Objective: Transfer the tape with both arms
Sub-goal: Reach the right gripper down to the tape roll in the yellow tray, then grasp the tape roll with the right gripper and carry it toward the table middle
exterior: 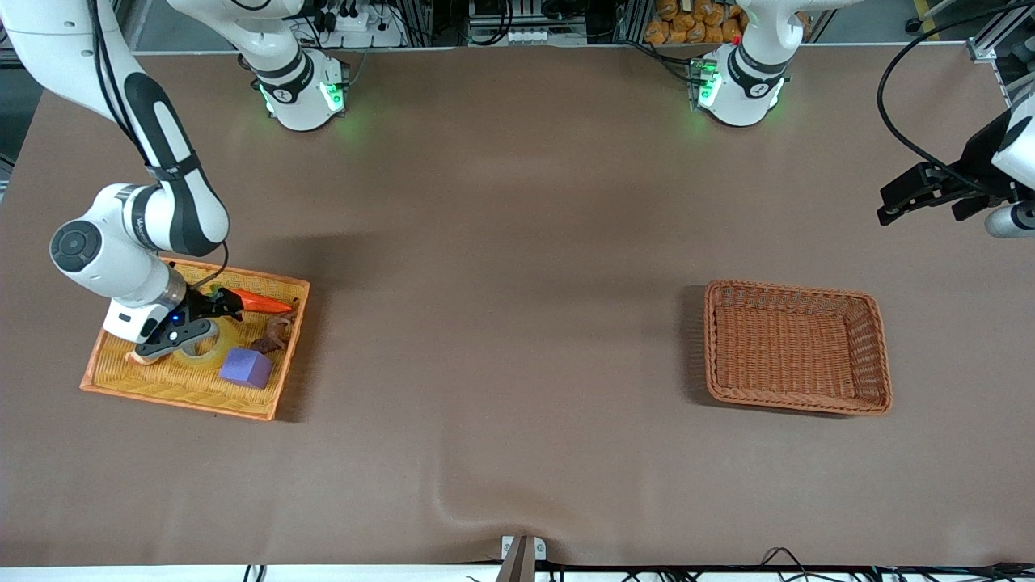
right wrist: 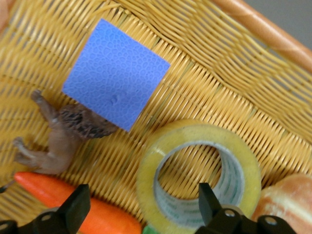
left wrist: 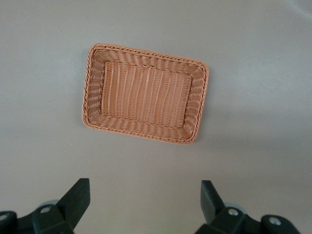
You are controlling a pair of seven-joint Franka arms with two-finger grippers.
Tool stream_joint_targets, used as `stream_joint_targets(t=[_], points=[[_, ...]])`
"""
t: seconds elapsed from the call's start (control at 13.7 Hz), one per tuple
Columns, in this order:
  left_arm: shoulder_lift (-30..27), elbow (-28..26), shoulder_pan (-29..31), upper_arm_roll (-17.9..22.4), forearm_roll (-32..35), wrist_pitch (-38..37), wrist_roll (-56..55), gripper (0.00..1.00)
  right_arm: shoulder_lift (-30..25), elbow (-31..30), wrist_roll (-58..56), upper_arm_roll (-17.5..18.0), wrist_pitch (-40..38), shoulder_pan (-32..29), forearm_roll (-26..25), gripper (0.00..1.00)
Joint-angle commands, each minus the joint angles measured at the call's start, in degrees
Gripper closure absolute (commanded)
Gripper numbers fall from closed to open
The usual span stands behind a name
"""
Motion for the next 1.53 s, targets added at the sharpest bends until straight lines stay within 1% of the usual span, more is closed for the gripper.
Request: stream_joint_targets(t=[0.0, 0.07, 0.15, 0.22, 0.29, 0.36, 0.51, 0.58, 0.66, 0.73, 0.88, 0.95, 1.02, 1.09, 1.17, 1.31, 1.46], points=[[0.0, 0.4, 0.2, -0.2, -0.2, -0.9, 0.7, 0.0, 4.4, 1.3, -2.5, 0.1, 3.5, -1.6, 0.1, 0.2], [0.0, 0.3, 0.5, -0.2, -0.2, -0.9, 0.8, 0.0, 4.9, 1.4, -2.5, 0.1, 3.5, -1.7, 0.3, 0.26], [0.0, 0.3, 0.5, -0.2, -0.2, -1.3, 0.9, 0.0, 4.9, 1.4, -2.2, 0.2, 3.4, -1.4, 0.4, 0.46], [0.1, 0.3, 0.5, -0.2, -0.2, -1.4, 0.9, 0.0, 4.8, 1.4, -2.0, 0.2, 3.0, -1.2, 0.4, 0.74], [0.4, 0.4, 0.4, -0.2, -0.2, -1.4, 0.9, 0.0, 4.6, 1.5, -2.2, 0.2, 2.9, -1.2, 0.5, 0.97], [0.7, 0.6, 0.3, -0.2, -0.4, -1.3, 0.9, 0.0, 4.6, 1.7, -2.1, 0.2, 2.5, -1.2, 0.5, 1.0], [0.7, 0.8, 0.2, -0.2, -1.2, -1.1, 0.5, 0.0, 4.0, 1.7, -2.1, 0.2, 2.4, -1.5, 0.5, 1.0], [0.9, 0.8, 0.4, -0.2, -2.2, -1.0, 0.5, 0.0, 2.6, 1.7, -1.9, 0.2, 0.1, -1.3, 0.5, 1.0], [1.1, 0.9, 0.3, -0.2, -2.6, -1.0, 0.4, 0.0, 0.3, 2.7, -1.6, 0.2, -4.6, -0.9, 0.5, 1.0], [1.1, 0.9, 0.2, -0.2, -2.6, -1.0, 0.3, 0.0, -1.1, 5.2, -1.2, 0.3, -10.7, -0.5, 0.5, 1.0], [1.1, 0.9, 0.1, -0.2, -2.5, -1.0, 0.3, 0.0, -2.5, 12.6, 1.5, 0.4, -24.1, 2.2, 0.7, 1.0], [1.2, 0.9, 0.1, -0.2, -2.6, -0.9, 0.3, 0.0, -2.9, 16.2, 5.2, 0.3, -29.8, 4.5, 1.3, 1.0], [1.2, 0.9, 0.0, -0.2, -2.6, -0.9, 0.3, 0.0, -2.9, 19.1, 10.2, 0.3, -34.2, 7.0, 3.2, 1.0], [1.2, 0.9, 0.0, -0.2, -2.6, -0.9, 0.3, 0.0, -2.9, 20.3, 15.5, 0.3, -35.2, 10.0, 6.6, 1.0], [1.2, 0.9, 0.1, -0.2, -2.6, -0.9, 0.3, 0.0, -2.7, 20.7, 20.9, 0.3, -34.6, 13.8, 8.9, 1.0], [1.2, 0.9, 0.3, -0.2, -2.5, -0.9, 0.5, 0.0, -1.3, 22.5, 35.6, 0.3, -31.8, 21.9, 9.8, 1.0], [1.5, 0.9, 0.5, -0.2, -2.6, -0.8, 0.6, 0.0, 3.1, 23.7, 55.2, 0.2, -24.0, 33.1, 9.4, 1.0]])
